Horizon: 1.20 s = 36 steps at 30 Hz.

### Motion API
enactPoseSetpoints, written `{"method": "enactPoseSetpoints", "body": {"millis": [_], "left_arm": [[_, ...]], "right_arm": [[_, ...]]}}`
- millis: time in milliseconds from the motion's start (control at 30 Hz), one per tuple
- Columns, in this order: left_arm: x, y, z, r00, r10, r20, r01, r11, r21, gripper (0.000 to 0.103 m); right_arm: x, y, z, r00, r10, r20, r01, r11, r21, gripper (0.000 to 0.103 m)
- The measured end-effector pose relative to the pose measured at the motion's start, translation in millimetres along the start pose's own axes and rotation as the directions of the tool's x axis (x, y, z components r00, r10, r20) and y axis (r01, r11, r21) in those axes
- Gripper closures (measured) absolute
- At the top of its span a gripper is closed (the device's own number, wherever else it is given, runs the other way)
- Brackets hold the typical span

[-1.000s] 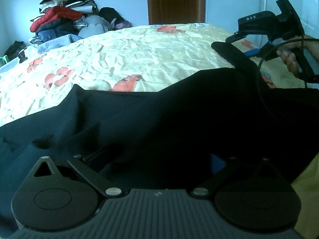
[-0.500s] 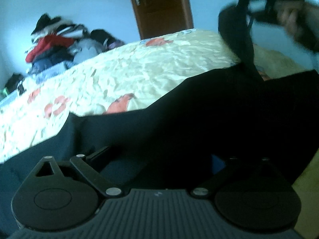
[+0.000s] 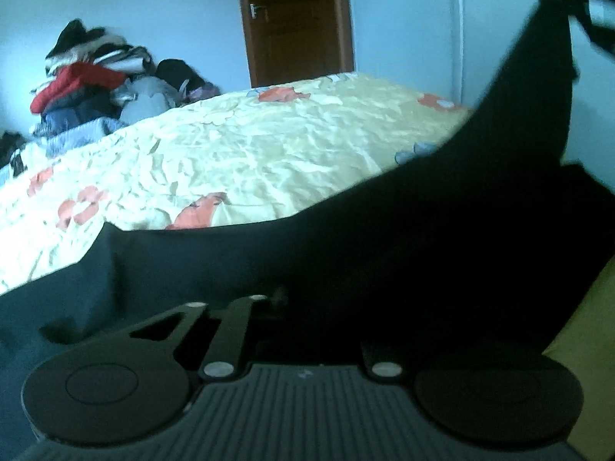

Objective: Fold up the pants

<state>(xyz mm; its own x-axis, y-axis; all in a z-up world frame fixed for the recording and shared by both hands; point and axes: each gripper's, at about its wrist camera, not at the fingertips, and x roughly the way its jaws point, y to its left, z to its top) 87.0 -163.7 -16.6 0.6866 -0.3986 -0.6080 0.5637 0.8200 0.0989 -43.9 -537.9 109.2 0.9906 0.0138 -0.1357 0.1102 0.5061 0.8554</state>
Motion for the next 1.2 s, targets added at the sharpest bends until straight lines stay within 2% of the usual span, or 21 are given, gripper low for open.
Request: {"method": "enactPoseSetpoints", "body": {"millis": [133,200,267,300,333,367,400,467,500,533,633,767,867,900,933,1000,1033,1067,1133,1167,1200], "left_arm": [[-9,12,15,0.998,-0.005,0.055,0.009,0.996,-0.085,0.094],[-23,19,22,0.991,0.010,0.132,0.008,0.990,-0.138,0.094],[-36,21,25,0.980,0.013,0.199,0.017,0.989,-0.150,0.094],[-36,18,25,0.981,-0.003,0.193,0.028,0.992,-0.126,0.094],[-31,13,24,0.988,-0.029,0.155,0.044,0.994,-0.097,0.094],[-25,9,20,0.993,-0.057,0.106,0.066,0.994,-0.087,0.094],[-17,4,13,0.995,-0.084,0.058,0.089,0.992,-0.091,0.094],[-3,-4,1,0.993,-0.119,-0.017,0.117,0.989,-0.093,0.094],[0,-8,-5,0.993,-0.116,-0.032,0.113,0.990,-0.089,0.094],[-3,-11,-7,0.995,-0.104,-0.010,0.103,0.992,-0.070,0.094],[-8,-6,-2,0.993,-0.117,-0.011,0.116,0.991,-0.072,0.094],[-19,5,0,0.989,-0.145,-0.005,0.144,0.983,-0.116,0.094],[-17,-2,-6,0.989,-0.148,-0.025,0.145,0.985,-0.090,0.094],[-13,-4,-10,0.988,-0.149,-0.042,0.145,0.986,-0.084,0.093],[-12,-6,-12,0.988,-0.147,-0.050,0.143,0.987,-0.078,0.085],[-16,-8,-12,0.988,-0.145,-0.049,0.142,0.988,-0.063,0.083],[-18,-8,-11,0.985,-0.158,-0.063,0.155,0.986,-0.060,0.074],[-20,-6,-9,0.982,-0.171,-0.078,0.166,0.984,-0.064,0.066],[-26,-1,-9,0.977,-0.190,-0.096,0.181,0.979,-0.093,0.034],[-30,2,-9,0.976,-0.193,-0.101,0.182,0.977,-0.109,0.029],[-35,6,-9,0.977,-0.194,-0.094,0.182,0.976,-0.120,0.028]], "right_arm": [[18,-11,11,1.000,-0.012,-0.017,0.013,0.999,0.041,0.099],[7,-2,14,0.998,0.048,0.046,-0.047,0.999,-0.022,0.099],[-13,2,15,0.989,0.114,0.097,-0.107,0.992,-0.070,0.099],[-24,-1,13,0.989,0.103,0.108,-0.094,0.992,-0.086,0.099],[-34,-10,10,0.993,0.058,0.105,-0.049,0.995,-0.087,0.099],[-41,-22,5,0.996,0.002,0.094,0.005,0.998,-0.070,0.099],[-47,-45,-2,0.994,-0.089,0.070,0.091,0.995,-0.027,0.099],[-59,-86,-15,0.977,-0.211,0.034,0.209,0.976,0.060,0.099],[-64,-107,-23,0.966,-0.259,0.013,0.256,0.960,0.113,0.099],[-69,-125,-30,0.959,-0.285,-0.006,0.282,0.946,0.162,0.099],[-73,-140,-42,0.951,-0.310,-0.022,0.308,0.931,0.197,0.099],[-83,-119,-36,0.965,-0.262,0.026,0.256,0.957,0.139,0.099],[-96,-110,-39,0.960,-0.278,0.042,0.273,0.957,0.097,0.099],[-98,-113,-42,0.953,-0.302,0.030,0.299,0.951,0.085,0.099],[-93,-115,-44,0.941,-0.337,0.010,0.336,0.939,0.068,0.099],[-85,-127,-47,0.904,-0.421,-0.071,0.425,0.904,0.047,0.099],[-82,-131,-49,0.885,-0.455,-0.099,0.461,0.886,0.043,0.099],[-80,-132,-50,0.876,-0.469,-0.112,0.474,0.880,0.028,0.099],[-80,-121,-50,0.862,-0.499,-0.089,0.500,0.866,-0.011,0.095],[-81,-110,-48,0.835,-0.549,-0.036,0.548,0.835,-0.047,0.093],[-82,-95,-47,0.794,-0.606,0.046,0.608,0.789,-0.087,0.090]]}}
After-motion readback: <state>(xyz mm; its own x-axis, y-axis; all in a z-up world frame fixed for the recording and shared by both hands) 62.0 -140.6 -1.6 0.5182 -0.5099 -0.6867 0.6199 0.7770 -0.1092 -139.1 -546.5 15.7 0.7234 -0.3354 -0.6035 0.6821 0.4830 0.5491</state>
